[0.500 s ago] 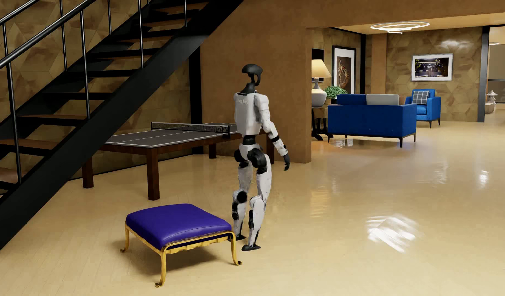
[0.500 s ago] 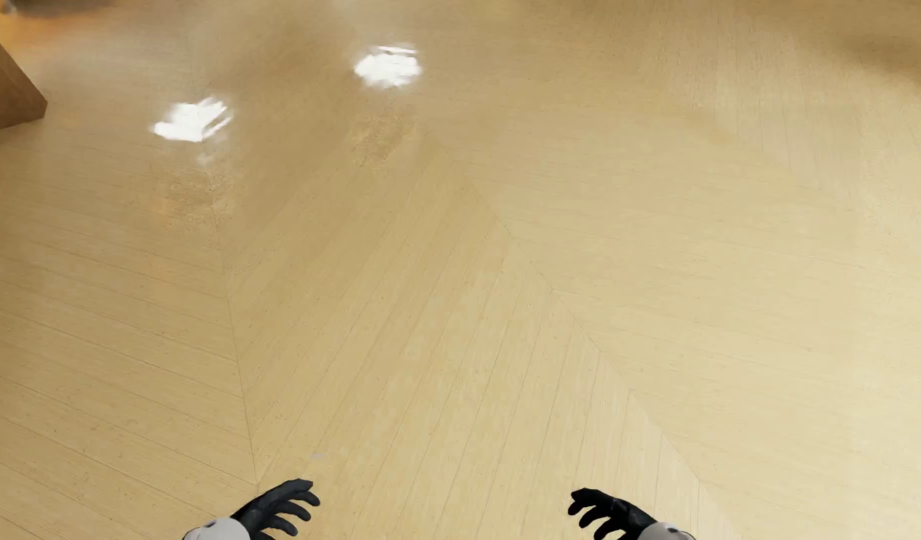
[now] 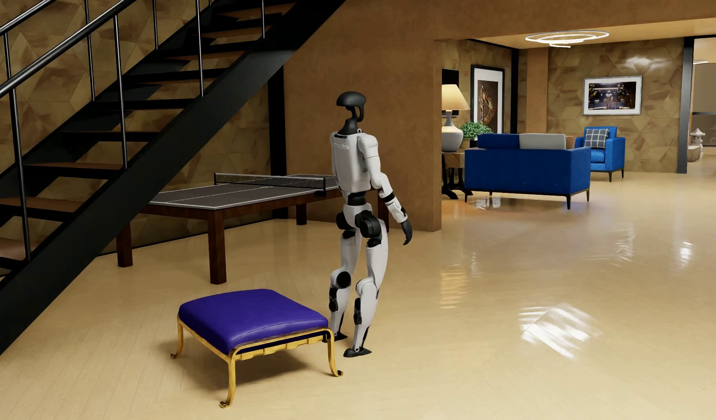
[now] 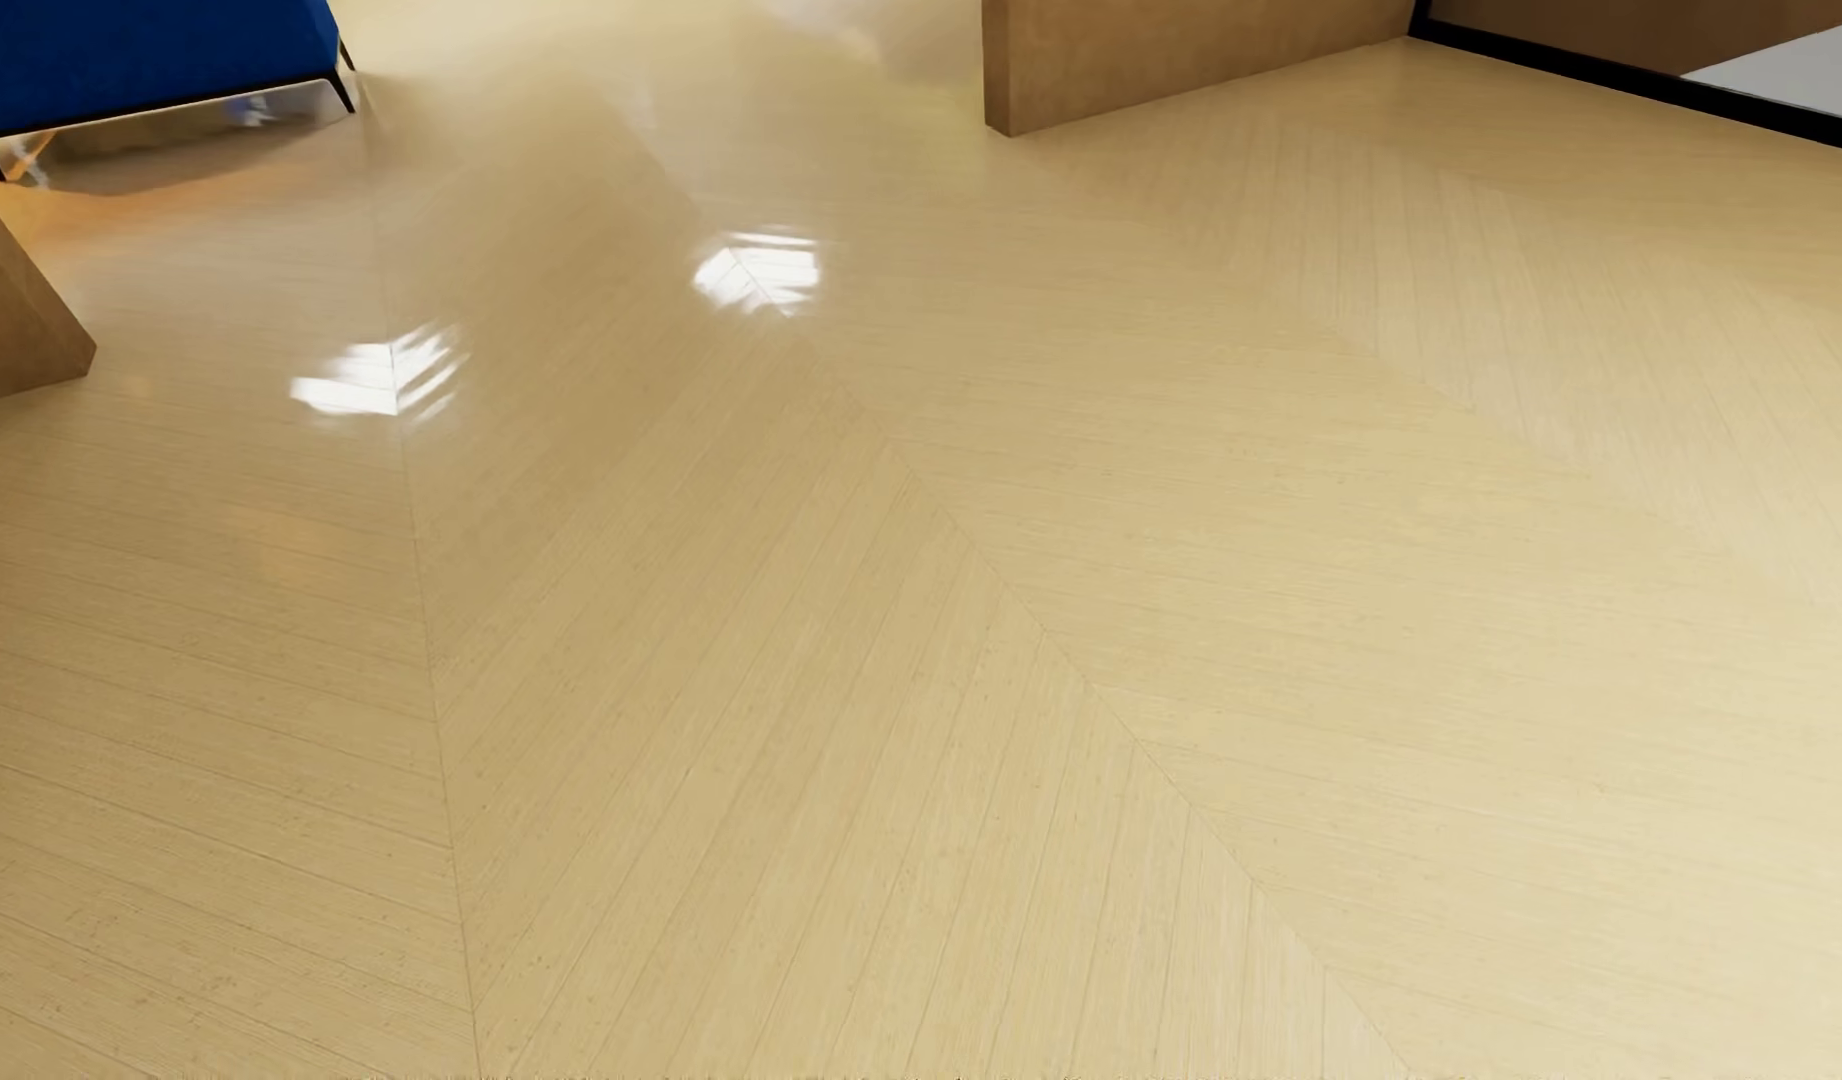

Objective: Sit down on the dark blue chair

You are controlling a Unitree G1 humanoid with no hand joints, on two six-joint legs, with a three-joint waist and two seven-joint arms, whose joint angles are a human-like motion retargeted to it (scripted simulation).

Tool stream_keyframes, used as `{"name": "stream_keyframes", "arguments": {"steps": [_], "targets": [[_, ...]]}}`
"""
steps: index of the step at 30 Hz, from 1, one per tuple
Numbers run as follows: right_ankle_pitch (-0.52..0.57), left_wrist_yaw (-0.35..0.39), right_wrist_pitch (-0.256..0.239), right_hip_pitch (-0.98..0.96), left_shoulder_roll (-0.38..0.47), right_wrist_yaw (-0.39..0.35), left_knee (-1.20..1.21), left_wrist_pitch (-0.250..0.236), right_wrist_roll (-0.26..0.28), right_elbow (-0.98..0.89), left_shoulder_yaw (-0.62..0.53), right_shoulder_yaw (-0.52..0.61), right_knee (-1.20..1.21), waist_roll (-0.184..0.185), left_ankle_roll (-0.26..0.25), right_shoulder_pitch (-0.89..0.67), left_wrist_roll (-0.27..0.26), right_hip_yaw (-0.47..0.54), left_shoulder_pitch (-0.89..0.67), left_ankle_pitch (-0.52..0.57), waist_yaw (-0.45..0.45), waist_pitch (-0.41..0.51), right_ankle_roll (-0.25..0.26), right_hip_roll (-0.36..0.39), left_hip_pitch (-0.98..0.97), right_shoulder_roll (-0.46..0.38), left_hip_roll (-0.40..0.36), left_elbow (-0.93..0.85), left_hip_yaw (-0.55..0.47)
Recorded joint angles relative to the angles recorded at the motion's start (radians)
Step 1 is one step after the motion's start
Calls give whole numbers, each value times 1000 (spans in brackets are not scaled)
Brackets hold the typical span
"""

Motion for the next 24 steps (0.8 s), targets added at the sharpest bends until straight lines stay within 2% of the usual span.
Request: {"name": "stream_keyframes", "arguments": {"steps": [3,7,11,15,16,19,21,24], "targets": [[22,-10,-12,2,26,13,-4,-10,-5,-40,-18,-1,2,-4,5,13,10,-12,-13,1,-1,9,-10,4,5,7,-4,-12,3],[26,23,-17,8,30,25,-14,-1,-13,-32,-10,14,2,-3,0,12,-15,-37,-23,-1,0,13,-13,7,18,13,-7,17,13],[30,13,2,8,30,6,-11,2,2,3,-29,18,1,-3,7,-13,-7,-43,-39,2,1,26,-23,10,11,14,-12,17,10],[22,-4,24,-55,26,0,64,5,17,1,-99,58,75,-3,21,-73,10,-34,-100,-3,3,72,-44,8,-63,9,-18,-19,-4],[16,-4,21,-69,25,5,75,5,11,-12,-120,86,109,-4,24,-105,22,-34,-141,4,4,115,-39,8,-68,10,-15,-23,-9],[-9,1,19,-257,26,33,316,18,-12,-73,-200,189,301,-6,14,-231,26,15,-260,-44,18,201,-27,-17,-286,-1,-2,-78,-40],[-34,9,1,-419,41,54,499,13,-37,-174,-249,292,453,-3,-12,-337,25,47,-348,-85,23,284,11,-48,-465,-33,23,-156,-53],[-85,38,-38,-638,80,77,764,-12,-89,-341,-359,487,690,-3,-28,-518,29,86,-480,-152,21,436,28,-70,-696,-90,51,-275,-62]]}}
